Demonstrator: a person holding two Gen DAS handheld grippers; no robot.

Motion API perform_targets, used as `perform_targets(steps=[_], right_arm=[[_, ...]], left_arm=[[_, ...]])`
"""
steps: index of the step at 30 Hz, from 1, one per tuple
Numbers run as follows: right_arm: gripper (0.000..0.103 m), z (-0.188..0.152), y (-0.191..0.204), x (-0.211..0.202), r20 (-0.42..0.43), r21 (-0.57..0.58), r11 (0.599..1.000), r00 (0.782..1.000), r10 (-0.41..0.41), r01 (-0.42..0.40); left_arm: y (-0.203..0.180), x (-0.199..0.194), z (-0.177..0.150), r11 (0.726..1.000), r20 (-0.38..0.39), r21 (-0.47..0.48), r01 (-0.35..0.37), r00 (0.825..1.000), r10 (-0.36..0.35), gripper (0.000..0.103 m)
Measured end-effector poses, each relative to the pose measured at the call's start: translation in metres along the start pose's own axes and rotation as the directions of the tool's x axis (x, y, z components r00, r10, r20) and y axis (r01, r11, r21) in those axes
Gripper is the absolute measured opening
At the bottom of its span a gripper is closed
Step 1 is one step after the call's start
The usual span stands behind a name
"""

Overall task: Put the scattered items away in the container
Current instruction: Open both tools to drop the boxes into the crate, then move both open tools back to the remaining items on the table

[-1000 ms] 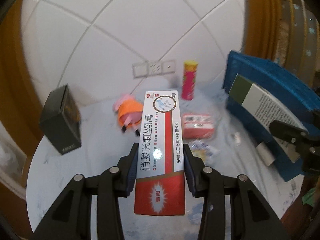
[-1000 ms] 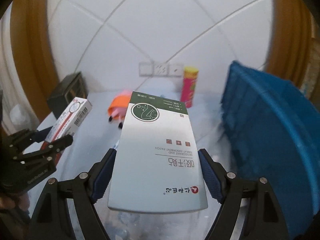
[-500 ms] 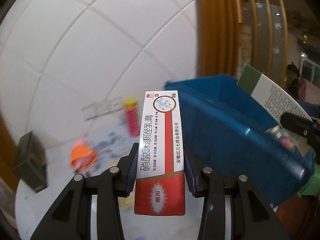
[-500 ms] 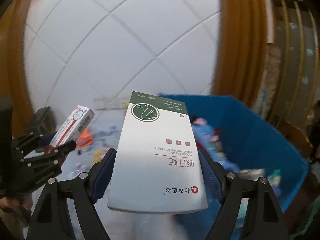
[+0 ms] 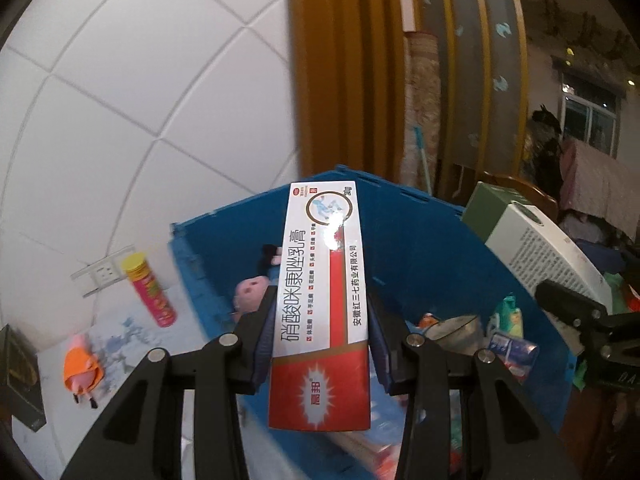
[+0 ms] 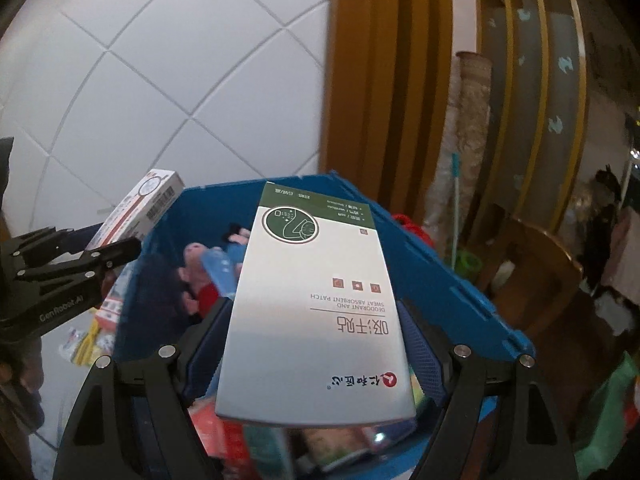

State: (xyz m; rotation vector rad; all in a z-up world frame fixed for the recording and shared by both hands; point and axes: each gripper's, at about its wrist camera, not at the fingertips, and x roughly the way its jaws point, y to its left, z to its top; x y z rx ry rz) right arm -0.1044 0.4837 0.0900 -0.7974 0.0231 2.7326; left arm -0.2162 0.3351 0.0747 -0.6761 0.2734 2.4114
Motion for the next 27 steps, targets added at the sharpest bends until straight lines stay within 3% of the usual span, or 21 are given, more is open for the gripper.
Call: perform_targets(steps=[4,6,7,8,10,20,27], right_arm=[[0.081,-0.003,-0.025,0.005,-0.002,0.021,1.0,1.0,-0.002,0.002],[0.082,-0.006,-0.034,0.007,0.002,0.038,0.999,1.0,-0.005,0.005],[0.084,-0.007,-0.039,0.008,0.004,0.047,0.999,1.0,-0.006,0.006],[0.093,-0.009,-0.043,0.008,0.007,0.054,0.999,1.0,-0.007,0.007],[0.103,-0.011,-0.045,0.011,0.003,0.058,0.998,1.0,-0.014,0.014],[0.103,-0.017,-0.034,0.018,-0.022,0.056,0.998,1.0,-0.01,0.012],[0.103,-0.017,-0.017,0.018,-0.018,0.04,0.999,1.0,0.01,-0.01]], left_arm=[[-0.019,0.016,0.006,1.0,-0.022,0.004,0.01,1.0,-0.01,0.042],[-0.023,0.022,0.008,1.0,-0.037,-0.004,0.005,0.999,-0.006,0.059],[-0.023,0.022,0.008,1.0,-0.029,-0.006,-0.009,1.0,0.009,0.08],[-0.023,0.022,0.008,1.0,-0.023,-0.008,-0.022,1.0,0.021,0.086],[-0.022,0.022,0.005,1.0,-0.024,-0.005,-0.027,0.999,0.027,0.086],[-0.007,0.017,-0.008,0.998,-0.044,-0.017,-0.055,0.998,0.055,0.086],[0.021,-0.006,-0.023,0.996,-0.032,-0.045,-0.081,0.996,0.079,0.086]])
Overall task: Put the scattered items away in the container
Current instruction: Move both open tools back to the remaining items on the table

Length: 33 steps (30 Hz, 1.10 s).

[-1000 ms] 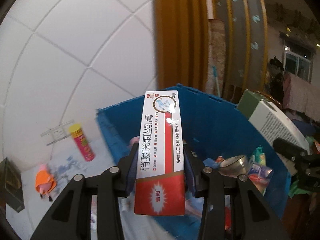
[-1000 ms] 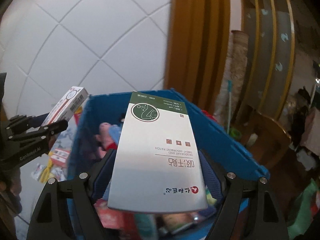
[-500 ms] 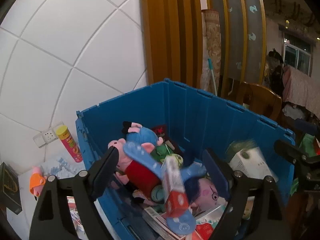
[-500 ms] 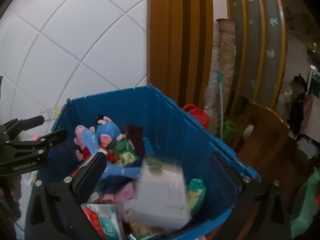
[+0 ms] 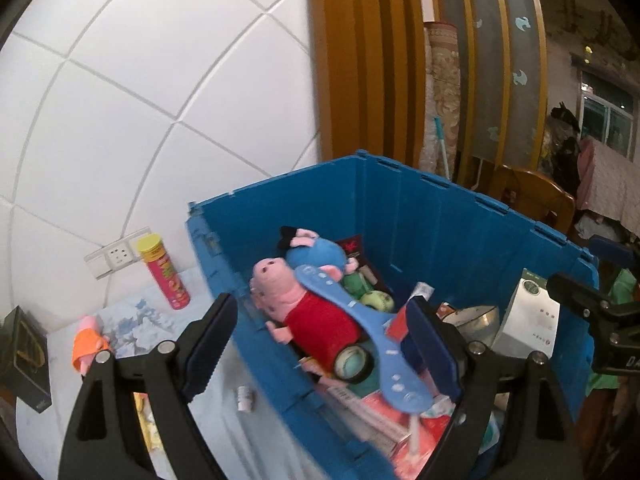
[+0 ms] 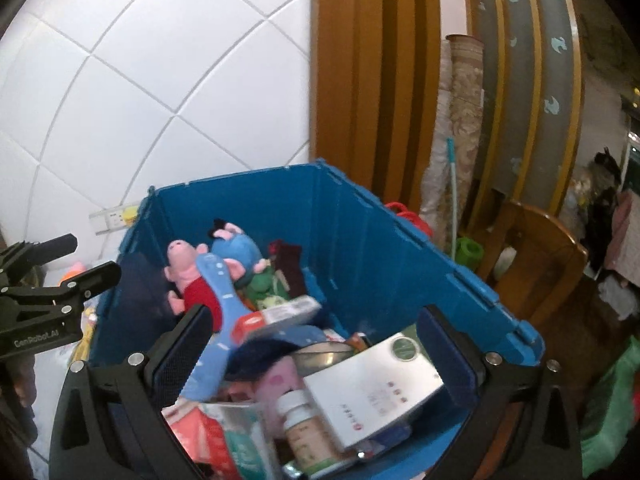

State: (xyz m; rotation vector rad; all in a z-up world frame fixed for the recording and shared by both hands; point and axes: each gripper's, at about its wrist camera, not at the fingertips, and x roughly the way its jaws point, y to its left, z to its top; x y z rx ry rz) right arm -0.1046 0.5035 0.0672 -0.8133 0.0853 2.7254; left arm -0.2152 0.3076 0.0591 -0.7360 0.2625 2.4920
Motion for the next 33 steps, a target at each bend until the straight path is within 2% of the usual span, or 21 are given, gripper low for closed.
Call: perform_targets(steps=[6,11,18,25,33], right_arm=[[0.103,-0.002,0.048,-0.015,0.018,-0.039,0.998,0.999,0.047,-0.046],[0.103,-0.004,0.1,-0.03,0.034,-0.079,0.994,0.996,0.084,-0.081],[0.103,-0.023,0.202,-0.038,0.013,-0.127,0.981,0.988,0.152,-0.149],[0.103,-0.064,0.301,-0.012,-0.092,-0.143,0.962,0.971,0.219,-0.231],[0.103,-0.106,0.369,0.064,-0.268,-0.172,0.934,0.928,0.261,-0.313]], left_arm=[[0.042,-0.027,-0.019,0.999,0.016,-0.042,-0.031,0.999,0.032,0.086],[0.096,-0.055,-0.047,0.993,0.019,-0.088,-0.073,0.997,0.075,0.086],[0.186,-0.09,-0.109,0.977,-0.046,-0.127,-0.174,0.985,0.169,0.086],[0.28,-0.097,-0.178,0.947,-0.18,-0.161,-0.277,0.952,0.247,0.087],[0.342,-0.052,-0.241,0.914,-0.342,-0.211,-0.346,0.902,0.263,0.087]])
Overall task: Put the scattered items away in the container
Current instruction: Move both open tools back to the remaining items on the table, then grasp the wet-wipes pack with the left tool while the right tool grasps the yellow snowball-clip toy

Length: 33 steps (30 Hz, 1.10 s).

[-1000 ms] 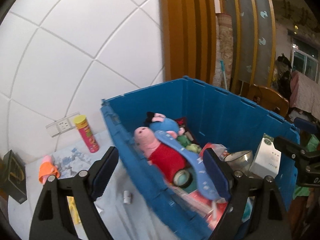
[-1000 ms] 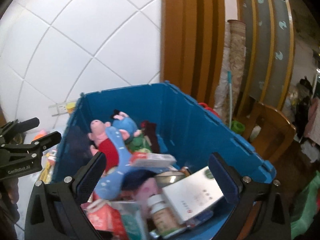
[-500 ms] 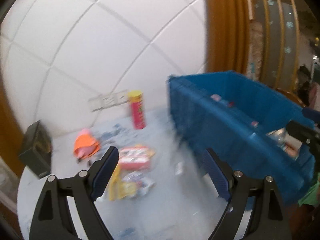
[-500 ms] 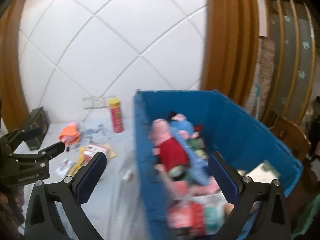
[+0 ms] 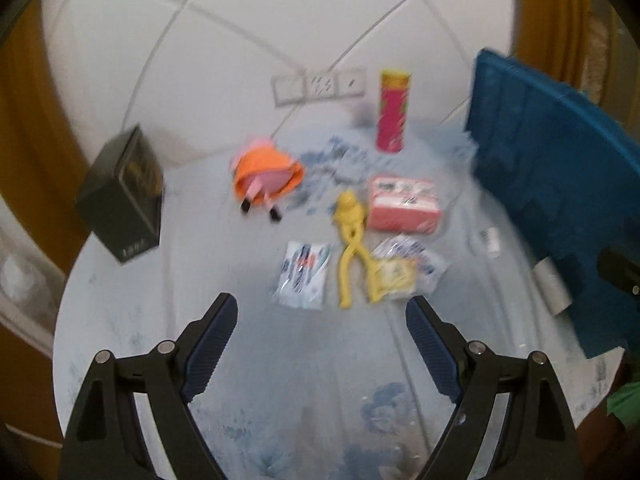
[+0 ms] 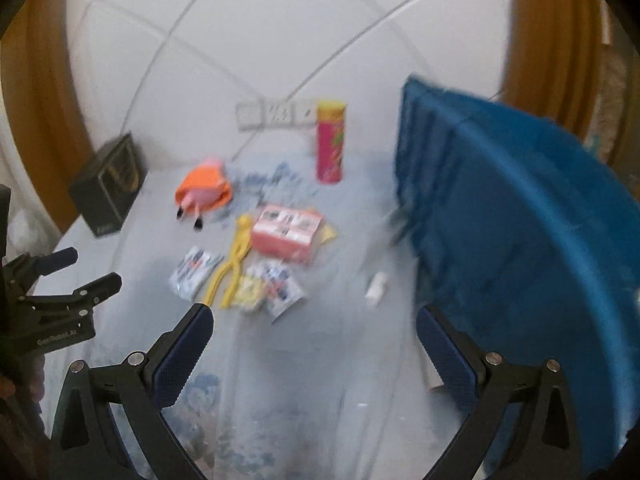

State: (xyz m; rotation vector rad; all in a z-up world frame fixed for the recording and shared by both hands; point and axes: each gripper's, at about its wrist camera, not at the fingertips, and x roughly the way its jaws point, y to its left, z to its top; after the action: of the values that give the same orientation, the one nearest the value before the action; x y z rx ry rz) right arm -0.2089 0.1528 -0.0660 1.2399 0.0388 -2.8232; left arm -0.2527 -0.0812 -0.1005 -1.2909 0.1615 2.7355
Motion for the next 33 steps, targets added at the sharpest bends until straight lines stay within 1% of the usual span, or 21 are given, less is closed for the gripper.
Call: perform_targets(steps=[3,7,9,12,17,20,23,26,27,28,29,30,31,33], right_arm=[[0.103,0.003,0.007,0.048,-0.058,-0.019,0.999,0.997,0.044,-0.045],[0.103,0.003,0.015,0.107,-0.124,-0.036,0.995,0.988,0.088,-0.093],[0.103,0.002,0.02,0.128,-0.151,-0.031,0.993,0.982,0.112,-0.118],[0.103,0.002,0.035,0.164,-0.202,-0.043,0.987,0.969,0.145,-0.157],[0.103,0.011,0.052,0.199,-0.202,-0.023,0.985,0.966,0.161,-0.169],[0.103,0.015,0.053,0.217,-0.214,-0.003,0.989,0.966,0.146,-0.151],[0.103,0.019,0.052,0.231,-0.223,0.01,0.99,0.964,0.142,-0.144],[0.103,0.025,0.057,0.247,-0.231,0.023,0.986,0.958,0.168,-0.167],[0.103,0.028,0.06,0.253,-0.236,0.023,0.984,0.955,0.179,-0.179],[0.103,0.03,0.065,0.258,-0.24,0.017,0.982,0.953,0.186,-0.188],[0.102,0.033,0.071,0.264,-0.243,0.009,0.98,0.95,0.195,-0.199],[0.101,0.037,0.078,0.271,-0.247,0.001,0.978,0.948,0.203,-0.209],[0.097,0.04,0.085,0.279,-0.252,-0.008,0.975,0.944,0.211,-0.22],[0.086,0.046,0.095,0.296,-0.266,-0.02,0.973,0.939,0.217,-0.23]], left_arm=[[0.01,0.032,-0.005,0.999,-0.052,-0.024,-0.035,0.998,0.034,0.087],[0.026,0.075,-0.012,0.995,-0.112,-0.053,-0.083,0.991,0.076,0.086],[0.035,0.098,-0.017,0.992,-0.148,-0.069,-0.105,0.985,0.094,0.086],[0.045,0.125,-0.019,0.991,-0.18,-0.085,-0.104,0.98,0.087,0.086],[0.047,0.17,-0.009,0.996,-0.191,-0.063,-0.061,0.98,0.048,0.086],[0.039,0.198,-0.003,0.999,-0.202,-0.041,-0.027,0.979,0.018,0.086],[0.03,0.226,0.003,1.0,-0.22,-0.004,-0.014,0.975,0.013,0.086],[0.03,0.247,0.006,1.0,-0.232,-0.002,0.026,0.972,-0.026,0.087],[0.034,0.25,0.008,1.0,-0.222,-0.01,0.026,0.975,-0.027,0.087],[0.039,0.252,0.01,1.0,-0.212,-0.017,0.024,0.977,-0.027,0.084],[0.045,0.253,0.012,1.0,-0.203,-0.022,0.008,0.979,-0.012,0.081],[0.054,0.256,0.014,0.999,-0.198,-0.03,-0.011,0.98,0.005,0.081],[0.063,0.258,0.017,0.999,-0.194,-0.04,-0.029,0.981,0.021,0.081],[0.08,0.263,0.019,0.997,-0.194,-0.061,-0.044,0.98,0.031,0.081]])
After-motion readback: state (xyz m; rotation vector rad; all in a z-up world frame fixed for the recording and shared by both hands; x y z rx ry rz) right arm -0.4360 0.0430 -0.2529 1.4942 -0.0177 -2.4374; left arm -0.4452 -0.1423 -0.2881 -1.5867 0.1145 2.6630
